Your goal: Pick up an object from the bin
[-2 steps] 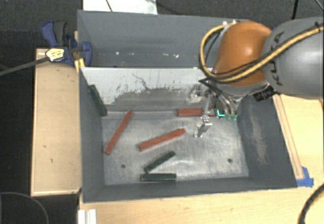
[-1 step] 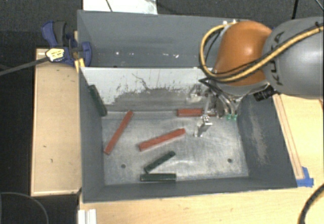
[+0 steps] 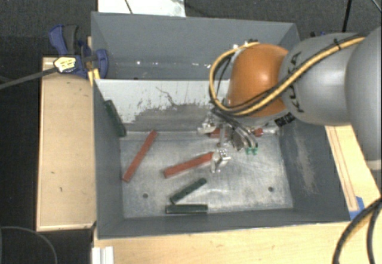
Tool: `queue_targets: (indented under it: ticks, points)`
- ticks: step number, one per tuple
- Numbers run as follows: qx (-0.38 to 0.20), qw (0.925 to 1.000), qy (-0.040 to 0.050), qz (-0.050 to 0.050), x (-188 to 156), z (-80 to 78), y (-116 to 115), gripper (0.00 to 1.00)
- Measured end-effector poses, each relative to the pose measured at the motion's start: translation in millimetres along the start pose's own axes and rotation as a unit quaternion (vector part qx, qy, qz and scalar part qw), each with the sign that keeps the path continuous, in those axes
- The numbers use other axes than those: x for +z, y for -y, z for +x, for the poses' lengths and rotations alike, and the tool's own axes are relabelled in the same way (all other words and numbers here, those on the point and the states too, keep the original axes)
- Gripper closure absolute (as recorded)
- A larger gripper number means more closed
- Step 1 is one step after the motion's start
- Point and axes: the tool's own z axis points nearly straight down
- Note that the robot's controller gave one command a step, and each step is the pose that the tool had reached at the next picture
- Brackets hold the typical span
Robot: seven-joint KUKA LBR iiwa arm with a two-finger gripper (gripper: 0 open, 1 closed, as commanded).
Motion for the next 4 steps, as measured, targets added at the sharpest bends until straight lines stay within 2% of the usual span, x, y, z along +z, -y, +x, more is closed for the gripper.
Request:
queue_targets:
  ticks: [1, 2, 3, 4]
  points:
    - [-0.034, 0.9994, -0.0003, -0.001, 5.8, -6.9, -44.5, 0.0]
    - [-0.025, 0.9997, -0.0024, -0.001, -5.6, 0.8, -43.9, 0.0]
    - [-0.085, 0.9964, -0.0006, 0.0, 39.2, 11.9, -42.6, 0.0]
    - [-0.086, 0.9962, 0.0136, -0.001, 49.8, 2.0, -45.1, 1.0]
